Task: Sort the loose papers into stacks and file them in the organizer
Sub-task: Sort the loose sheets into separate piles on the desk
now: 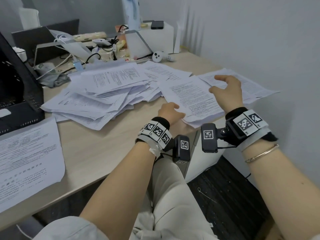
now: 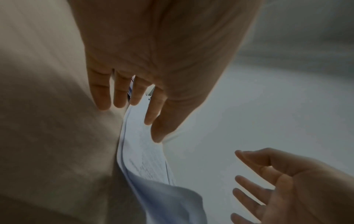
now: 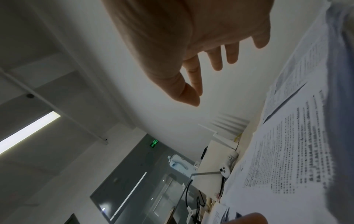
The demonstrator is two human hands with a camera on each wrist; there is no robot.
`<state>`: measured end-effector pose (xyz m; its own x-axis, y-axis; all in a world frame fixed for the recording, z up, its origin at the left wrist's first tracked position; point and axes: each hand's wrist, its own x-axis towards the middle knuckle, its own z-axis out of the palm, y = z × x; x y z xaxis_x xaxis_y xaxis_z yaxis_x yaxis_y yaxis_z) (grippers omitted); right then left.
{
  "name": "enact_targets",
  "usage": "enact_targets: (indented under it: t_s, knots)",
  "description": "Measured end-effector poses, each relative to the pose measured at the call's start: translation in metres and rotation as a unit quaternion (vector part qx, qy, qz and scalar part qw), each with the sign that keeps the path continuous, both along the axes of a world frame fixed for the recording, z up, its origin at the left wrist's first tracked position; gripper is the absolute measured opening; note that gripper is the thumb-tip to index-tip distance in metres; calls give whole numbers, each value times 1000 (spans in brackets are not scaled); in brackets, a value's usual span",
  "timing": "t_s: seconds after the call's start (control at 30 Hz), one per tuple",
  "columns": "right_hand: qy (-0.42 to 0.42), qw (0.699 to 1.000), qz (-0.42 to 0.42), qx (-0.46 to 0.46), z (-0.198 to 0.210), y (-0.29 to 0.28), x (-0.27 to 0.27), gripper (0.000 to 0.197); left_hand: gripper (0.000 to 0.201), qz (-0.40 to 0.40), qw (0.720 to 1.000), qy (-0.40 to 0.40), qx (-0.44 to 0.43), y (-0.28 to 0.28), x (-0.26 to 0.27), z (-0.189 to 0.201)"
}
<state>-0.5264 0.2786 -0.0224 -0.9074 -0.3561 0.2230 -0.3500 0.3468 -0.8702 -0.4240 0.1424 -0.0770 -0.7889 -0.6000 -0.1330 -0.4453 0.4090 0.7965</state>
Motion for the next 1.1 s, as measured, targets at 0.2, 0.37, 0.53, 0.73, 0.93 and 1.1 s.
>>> enact_targets:
  t_s: [0.2,0.37,0.53,0.73,0.93,1.1]
  knots:
    - [-9,998,51,-22,7,-33,22,35,39,6,999,40,-22,-24,35,20]
    - [6,992,126,12,6,-79,47,34,33,79,993,81,-18,-64,71,39]
    - [-5,979,200,36,3,-135,74,36,32,141,986,84,-39,-107,108,49]
    - [9,959,272,83,6,-201,104,39,42,202,975,28,-83,-167,153,51]
    - [9,937,317,146,0,-260,125,45,63,210,957,-138,-145,-218,189,39]
    - [12,918,343,197,-11,-298,130,45,98,161,951,-220,-146,-235,200,16]
